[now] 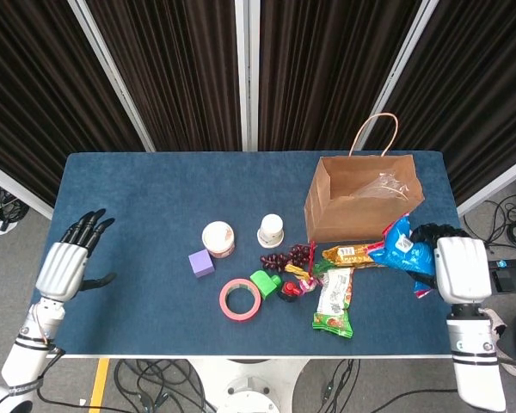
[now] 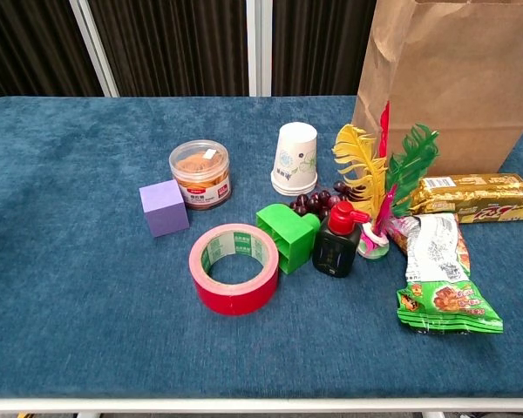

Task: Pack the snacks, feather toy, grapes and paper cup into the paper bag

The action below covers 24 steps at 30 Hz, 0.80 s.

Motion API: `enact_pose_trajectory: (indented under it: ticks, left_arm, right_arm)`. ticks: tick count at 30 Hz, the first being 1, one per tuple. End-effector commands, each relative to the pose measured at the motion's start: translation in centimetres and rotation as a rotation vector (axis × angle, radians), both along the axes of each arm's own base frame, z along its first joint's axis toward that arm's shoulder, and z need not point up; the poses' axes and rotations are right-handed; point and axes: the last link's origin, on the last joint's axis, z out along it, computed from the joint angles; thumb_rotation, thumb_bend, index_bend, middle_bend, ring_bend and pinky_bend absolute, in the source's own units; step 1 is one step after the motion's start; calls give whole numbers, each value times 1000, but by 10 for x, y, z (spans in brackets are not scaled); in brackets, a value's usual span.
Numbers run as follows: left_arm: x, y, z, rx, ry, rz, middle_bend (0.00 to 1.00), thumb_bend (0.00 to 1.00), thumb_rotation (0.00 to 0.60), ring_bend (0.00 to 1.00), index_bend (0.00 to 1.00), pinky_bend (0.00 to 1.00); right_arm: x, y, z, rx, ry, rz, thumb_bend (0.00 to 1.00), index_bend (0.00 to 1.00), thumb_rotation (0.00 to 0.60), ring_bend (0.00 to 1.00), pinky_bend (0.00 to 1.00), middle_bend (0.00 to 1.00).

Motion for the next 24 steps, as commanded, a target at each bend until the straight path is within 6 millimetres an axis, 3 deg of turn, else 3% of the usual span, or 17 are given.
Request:
enact_pose_trajectory:
  ticks: [1, 6, 13, 24]
  left_arm:
    - [0, 1, 0, -6, -4, 2, 136, 146, 600, 52, 161, 183]
    - [0, 2, 1, -1, -8, 1, 136, 146, 600, 52, 161, 183]
    - [-1, 1, 3, -5, -21, 8, 136, 146, 600, 52, 161, 183]
    - [-4, 1, 3, -23, -15, 7, 136, 147, 600, 52, 161, 182]
  right_arm:
    - [27, -16, 14, -7, -62, 79, 291, 669, 600, 454, 589, 530]
    - [56, -37, 29, -7, -141, 124, 290, 670, 600, 454, 589, 530]
    - [89, -73, 49, -142, -71, 208, 290, 672, 600, 454, 589, 531]
    - [84, -139, 42, -309, 294, 214, 291, 672, 600, 454, 589, 531]
